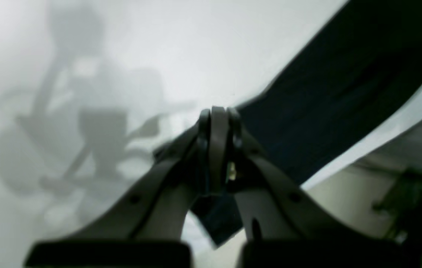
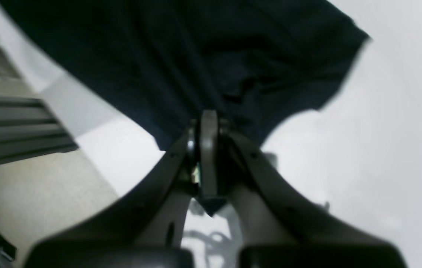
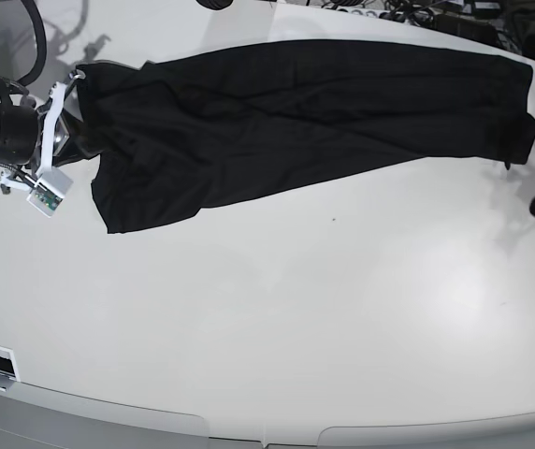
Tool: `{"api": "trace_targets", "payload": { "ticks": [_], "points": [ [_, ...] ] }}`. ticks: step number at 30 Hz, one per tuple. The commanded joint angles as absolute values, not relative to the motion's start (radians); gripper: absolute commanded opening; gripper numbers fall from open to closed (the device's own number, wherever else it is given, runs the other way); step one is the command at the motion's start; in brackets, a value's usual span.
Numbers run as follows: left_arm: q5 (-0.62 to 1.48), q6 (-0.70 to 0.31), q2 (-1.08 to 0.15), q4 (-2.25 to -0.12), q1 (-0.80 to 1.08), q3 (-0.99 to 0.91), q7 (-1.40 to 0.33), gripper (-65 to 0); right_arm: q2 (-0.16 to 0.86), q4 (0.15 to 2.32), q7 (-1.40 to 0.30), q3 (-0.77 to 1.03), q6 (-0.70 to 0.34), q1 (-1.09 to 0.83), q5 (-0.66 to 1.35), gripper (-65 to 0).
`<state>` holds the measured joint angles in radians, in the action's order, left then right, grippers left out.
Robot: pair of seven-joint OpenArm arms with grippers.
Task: Layout the t-shirt on the table in an organized manner, then fold the t-shirt properly
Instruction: 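Release the shirt end with the left gripper and regrasp it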
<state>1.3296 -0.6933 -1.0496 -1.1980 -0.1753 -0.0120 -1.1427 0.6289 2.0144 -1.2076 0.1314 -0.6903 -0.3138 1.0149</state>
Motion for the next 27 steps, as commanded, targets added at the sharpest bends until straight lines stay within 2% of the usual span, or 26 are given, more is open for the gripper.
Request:
{"api": "trace_targets", "payload": {
  "ticks": [1, 3, 8, 15, 23, 27],
  "points": [
    [1.384, -0.698, -1.081, -1.207, -0.186, -0.054, -1.167, -65.0, 0.645, 2.025, -1.193, 0.138, -0.698, -0.305, 1.047, -65.0],
    [1.475, -0.698, -1.080, -1.207, -0.179, -0.117, -1.234, -65.0, 0.646, 2.025, -1.192, 0.138, -0.698, -0.305, 1.074, -65.0],
    [1.484, -0.698, -1.077, -1.207, -0.178, -0.207, -1.396, -65.0, 0.643, 2.025, -1.193, 0.138, -0.698, -0.305, 1.103, -65.0],
    [1.484, -0.698, -1.024, -1.208, -0.136, -0.207, -1.396, -65.0, 0.587, 2.025, -1.193, 0.138, -0.698, -0.308, 1.103, -65.0],
    [1.484, -0.698, -0.948, -1.370, 0.117, -0.207, -1.396, -65.0, 0.497, 2.025, -1.198, 0.137, -0.698, -0.347, 1.085, -65.0],
    [1.484, -0.698, -0.942, -1.478, 0.220, -0.207, -1.396, -65.0, 0.429, 2.025, -1.196, 0.137, -0.698, -0.353, 0.971, -65.0]
  ]
}}
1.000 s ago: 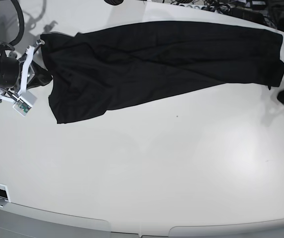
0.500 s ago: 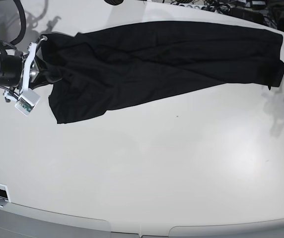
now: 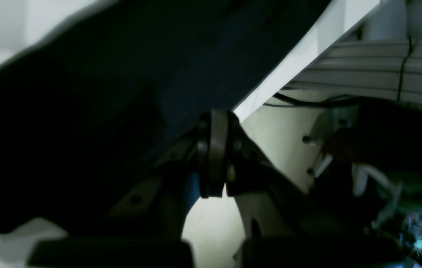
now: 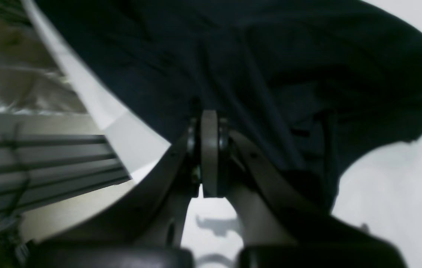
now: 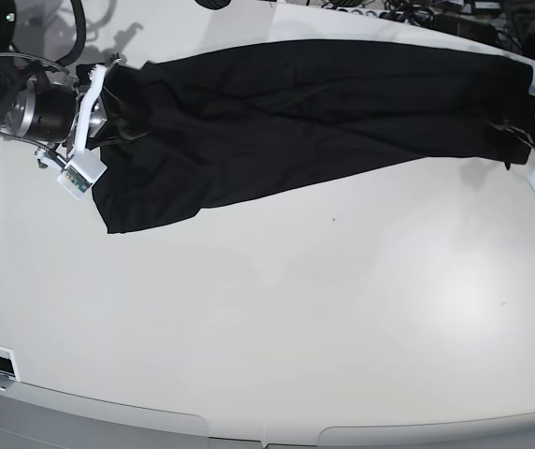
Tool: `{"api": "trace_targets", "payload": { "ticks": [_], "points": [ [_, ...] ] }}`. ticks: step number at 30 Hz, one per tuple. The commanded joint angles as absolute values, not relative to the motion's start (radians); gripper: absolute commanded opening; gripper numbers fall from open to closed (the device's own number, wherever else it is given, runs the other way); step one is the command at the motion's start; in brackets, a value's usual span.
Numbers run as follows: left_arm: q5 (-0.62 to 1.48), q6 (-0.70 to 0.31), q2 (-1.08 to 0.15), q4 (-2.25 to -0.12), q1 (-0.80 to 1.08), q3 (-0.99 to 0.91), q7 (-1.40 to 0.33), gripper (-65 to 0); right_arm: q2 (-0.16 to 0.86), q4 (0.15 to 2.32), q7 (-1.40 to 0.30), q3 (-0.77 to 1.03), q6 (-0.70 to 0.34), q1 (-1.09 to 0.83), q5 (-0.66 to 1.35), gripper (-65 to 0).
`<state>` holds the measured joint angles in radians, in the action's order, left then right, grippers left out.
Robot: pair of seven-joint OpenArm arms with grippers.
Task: Layout the t-shirt on the table in an organized manner, then fold the t-shirt properly
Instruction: 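Release the shirt end with the left gripper and regrasp it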
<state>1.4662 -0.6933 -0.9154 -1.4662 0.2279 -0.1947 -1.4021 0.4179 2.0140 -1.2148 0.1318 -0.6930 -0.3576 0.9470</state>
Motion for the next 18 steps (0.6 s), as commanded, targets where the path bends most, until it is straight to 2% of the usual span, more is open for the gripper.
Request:
{"api": "trace_targets", "payload": {
  "ticks": [1, 5, 7, 13, 18],
  "points": [
    [1.484, -0.698, -0.940, -1.494, 0.239, -0.207, -1.396, -65.0, 0.412, 2.025, -1.195, 0.137, -0.698, -0.353, 0.937, -65.0],
    [1.474, -0.698, -0.905, -1.509, 0.294, -0.207, -1.396, -65.0, 0.366, 2.022, -1.137, 0.137, -0.698, -0.355, 0.846, -65.0],
    [1.367, -0.698, -0.879, -1.509, 0.317, -0.209, -1.396, -65.0, 0.357, 2.013, -1.096, 0.136, -0.698, -0.355, 0.814, -65.0],
    [1.011, -0.698, -0.809, -1.507, 0.349, -0.213, -1.165, -65.0, 0.341, 1.931, -1.076, 0.136, -0.698, -0.353, 0.776, -65.0],
    [0.939, -0.698, -0.798, -1.507, 0.348, -0.219, -1.098, -65.0, 0.341, 1.866, -1.075, 0.136, -0.698, -0.349, 0.776, -65.0]
  ]
}}
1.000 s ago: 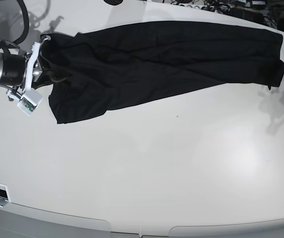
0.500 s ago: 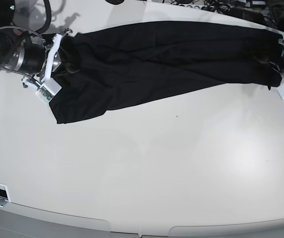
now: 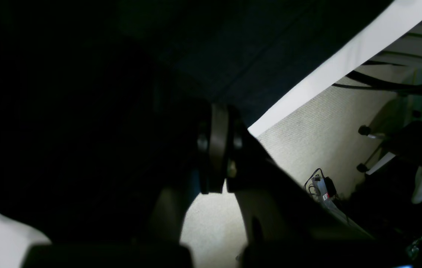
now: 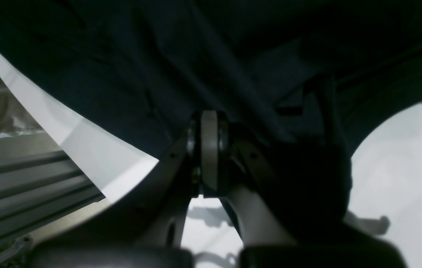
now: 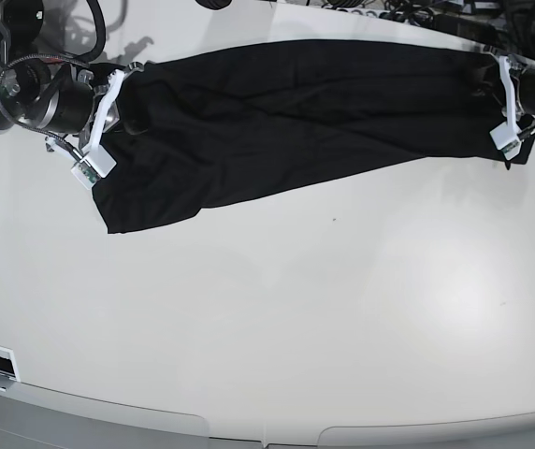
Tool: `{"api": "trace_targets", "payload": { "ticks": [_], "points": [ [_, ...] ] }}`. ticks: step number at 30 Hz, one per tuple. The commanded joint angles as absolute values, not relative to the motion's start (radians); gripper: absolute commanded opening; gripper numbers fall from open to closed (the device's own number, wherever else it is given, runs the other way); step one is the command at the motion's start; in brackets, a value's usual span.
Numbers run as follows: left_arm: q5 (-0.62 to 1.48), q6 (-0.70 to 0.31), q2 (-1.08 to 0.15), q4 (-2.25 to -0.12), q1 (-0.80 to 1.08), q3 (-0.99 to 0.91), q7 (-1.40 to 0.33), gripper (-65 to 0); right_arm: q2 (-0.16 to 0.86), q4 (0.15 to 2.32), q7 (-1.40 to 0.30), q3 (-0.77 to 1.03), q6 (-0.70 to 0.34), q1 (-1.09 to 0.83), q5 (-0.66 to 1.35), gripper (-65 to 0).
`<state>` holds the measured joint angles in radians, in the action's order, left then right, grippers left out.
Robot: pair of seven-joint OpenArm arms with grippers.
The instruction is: Layout the t-shirt on the table in an organized manner, then fold the t-shirt properly
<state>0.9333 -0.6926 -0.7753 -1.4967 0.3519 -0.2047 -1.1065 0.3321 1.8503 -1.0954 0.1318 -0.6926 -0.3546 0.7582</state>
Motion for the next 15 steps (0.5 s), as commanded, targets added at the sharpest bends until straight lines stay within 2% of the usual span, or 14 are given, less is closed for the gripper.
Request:
{"api": "trace_targets", "payload": {
  "ticks": [1, 5, 10, 15],
  "points": [
    [0.939, -0.698, -0.798, -1.507, 0.349, -0.226, -1.099, -65.0, 0.341, 1.863, -1.076, 0.136, -0.698, -0.350, 0.776, -65.0],
    [0.884, -0.698, -0.797, -1.507, 0.349, -0.271, -1.098, -65.0, 0.341, 1.863, -1.073, 0.136, -0.698, -0.343, 0.779, -65.0],
    [0.865, -0.653, -0.795, -1.507, 0.349, -0.342, -1.069, -65.0, 0.341, 1.863, -1.073, 0.136, -0.698, -0.332, 0.780, -65.0],
    [0.791, -0.654, -0.747, -1.451, 0.349, -0.350, -1.021, -65.0, 0.341, 1.863, -1.073, 0.136, -0.698, -0.332, 0.754, -65.0]
  ]
}}
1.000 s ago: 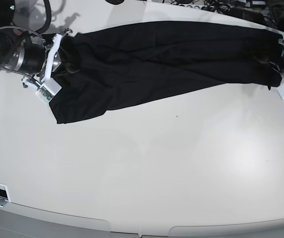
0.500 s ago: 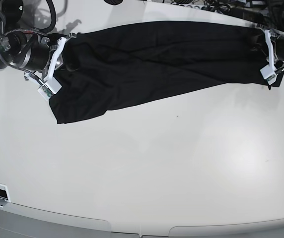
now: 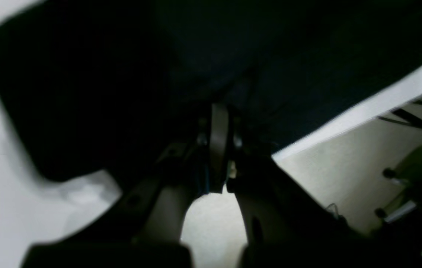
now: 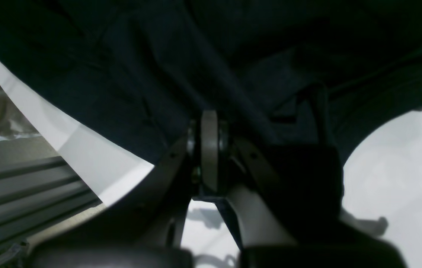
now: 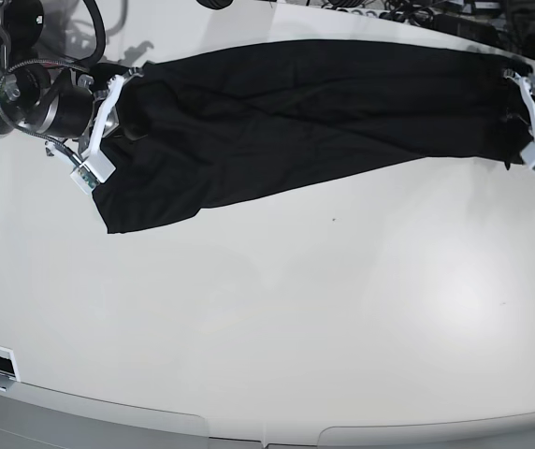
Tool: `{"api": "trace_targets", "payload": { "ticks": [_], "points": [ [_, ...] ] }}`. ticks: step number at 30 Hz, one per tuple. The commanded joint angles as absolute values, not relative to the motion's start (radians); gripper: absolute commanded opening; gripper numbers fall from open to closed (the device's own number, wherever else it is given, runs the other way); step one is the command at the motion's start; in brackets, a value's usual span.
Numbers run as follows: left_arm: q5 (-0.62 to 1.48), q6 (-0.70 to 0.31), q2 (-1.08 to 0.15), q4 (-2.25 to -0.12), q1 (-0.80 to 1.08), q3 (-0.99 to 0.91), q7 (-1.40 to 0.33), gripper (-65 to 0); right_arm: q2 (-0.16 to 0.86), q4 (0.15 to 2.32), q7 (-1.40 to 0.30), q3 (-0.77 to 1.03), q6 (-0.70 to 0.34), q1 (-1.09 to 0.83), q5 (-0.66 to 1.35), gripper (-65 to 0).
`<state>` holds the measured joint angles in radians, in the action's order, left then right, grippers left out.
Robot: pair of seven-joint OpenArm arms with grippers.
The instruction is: Layout the t-shirt on the table in an organized manner, then fold the t-shirt properly
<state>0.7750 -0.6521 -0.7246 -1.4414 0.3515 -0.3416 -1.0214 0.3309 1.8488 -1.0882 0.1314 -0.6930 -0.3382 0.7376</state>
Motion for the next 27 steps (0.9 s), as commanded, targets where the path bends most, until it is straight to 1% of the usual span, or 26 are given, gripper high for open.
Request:
{"api": "trace_targets", "payload": {
  "ticks": [1, 4, 8, 11, 15, 17, 21, 24, 27],
  "points": [
    [0.748, -0.653, -0.731, -1.432, 0.349, -0.350, -0.992, -65.0, 0.341, 1.863, -1.073, 0.136, -0.698, -0.333, 0.749, -65.0],
    [0.664, -0.621, -0.703, -1.377, 0.348, -0.350, -0.902, -65.0, 0.341, 1.863, -1.070, 0.136, -0.698, -0.333, 0.723, -65.0],
    [0.628, -0.572, -0.698, -1.352, 0.349, -0.350, -0.860, -65.0, 0.340, 1.862, -1.061, 0.135, -0.698, -0.333, 0.703, -65.0],
    [0.617, -0.568, -0.698, -1.352, 0.345, -0.350, -0.840, -65.0, 0.341, 1.853, -1.011, 0.105, -0.698, -0.332, 0.602, -65.0],
    [0.598, -0.568, -0.698, -1.347, 0.312, -0.347, -0.788, -65.0, 0.341, 1.783, -0.938, 0.012, -0.698, -0.308, 0.487, -65.0],
    [0.598, -0.570, -0.698, -1.333, 0.284, -0.340, -0.760, -65.0, 0.341, 1.734, -0.913, -0.039, -0.651, -0.282, 0.421, -65.0],
    [0.591, -0.616, -0.697, -1.255, 0.218, -0.308, -0.671, -65.0, 0.341, 1.684, -0.893, -0.089, -0.534, -0.241, 0.331, -65.0],
    [0.561, -0.630, -0.697, -1.163, 0.152, -0.246, -0.605, -65.0, 0.341, 1.684, -0.894, -0.089, -0.527, -0.226, 0.332, -65.0],
    [0.529, -0.628, -0.686, -1.081, 0.087, -0.179, -0.608, -65.0, 0.341, 1.684, -0.894, -0.089, -0.527, -0.200, 0.332, -65.0]
  ]
}}
